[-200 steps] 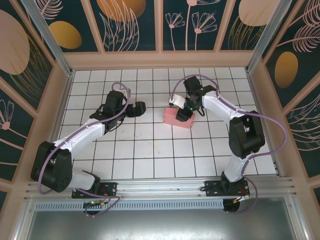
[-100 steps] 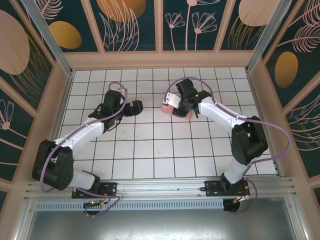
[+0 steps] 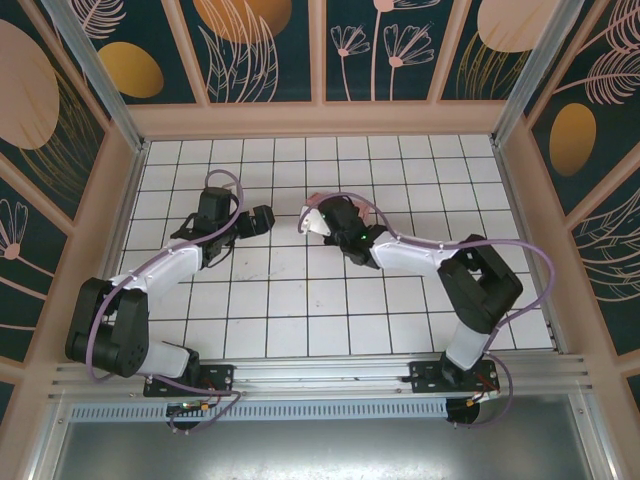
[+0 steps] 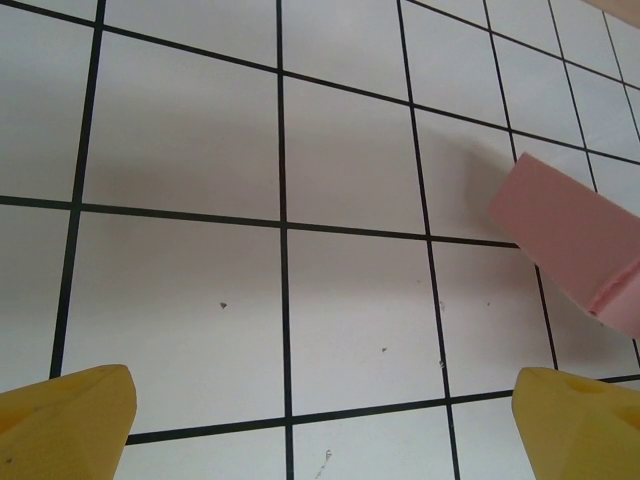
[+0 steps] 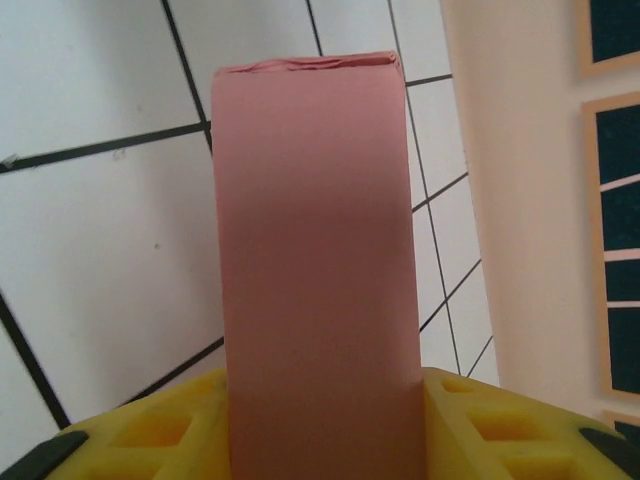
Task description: Fold the paper box
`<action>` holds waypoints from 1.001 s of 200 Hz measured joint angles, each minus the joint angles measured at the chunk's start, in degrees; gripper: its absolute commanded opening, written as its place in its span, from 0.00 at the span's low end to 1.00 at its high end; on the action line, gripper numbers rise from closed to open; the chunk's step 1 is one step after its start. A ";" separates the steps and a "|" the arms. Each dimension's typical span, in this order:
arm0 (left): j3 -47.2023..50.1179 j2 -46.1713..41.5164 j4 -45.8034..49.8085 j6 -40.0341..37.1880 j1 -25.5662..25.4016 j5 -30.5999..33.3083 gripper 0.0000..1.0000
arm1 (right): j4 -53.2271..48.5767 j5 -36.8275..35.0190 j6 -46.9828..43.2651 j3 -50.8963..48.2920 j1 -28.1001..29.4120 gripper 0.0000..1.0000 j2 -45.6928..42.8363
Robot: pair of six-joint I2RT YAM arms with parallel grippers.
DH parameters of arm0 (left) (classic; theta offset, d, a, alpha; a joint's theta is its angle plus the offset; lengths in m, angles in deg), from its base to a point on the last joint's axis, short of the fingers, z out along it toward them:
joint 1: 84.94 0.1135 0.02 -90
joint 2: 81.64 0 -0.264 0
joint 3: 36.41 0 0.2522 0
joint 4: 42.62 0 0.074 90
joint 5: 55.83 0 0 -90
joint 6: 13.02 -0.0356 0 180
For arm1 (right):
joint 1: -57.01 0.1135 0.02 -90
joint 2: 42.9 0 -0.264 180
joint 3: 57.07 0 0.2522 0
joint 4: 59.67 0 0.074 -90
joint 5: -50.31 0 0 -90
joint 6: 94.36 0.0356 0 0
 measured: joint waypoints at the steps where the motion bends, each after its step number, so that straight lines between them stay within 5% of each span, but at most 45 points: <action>1: 0.00 0.00 -0.04 0.00 0.00 -0.02 0.96 | 0.17 -0.04 -0.07 -0.07 0.00 0.51 0.07; 56: 0.00 -0.02 -0.68 -0.07 0.00 -0.24 0.97 | 5.29 -0.66 0.74 -2.58 -1.01 0.98 2.38; 86: 0.74 -0.42 -2.05 -0.94 0.00 1.60 0.99 | 4.66 7.19 5.20 -4.79 -3.61 0.99 -1.57; 134: 5.22 -3.23 -9.11 -5.18 0.02 10.47 0.99 | 7.63 25.55 19.21 -12.94 -11.65 0.99 -19.65; 200: 23.93 -13.88 -33.09 -20.70 0.02 28.44 0.99 | 20.81 29.92 39.08 -34.12 -30.88 0.99 -35.32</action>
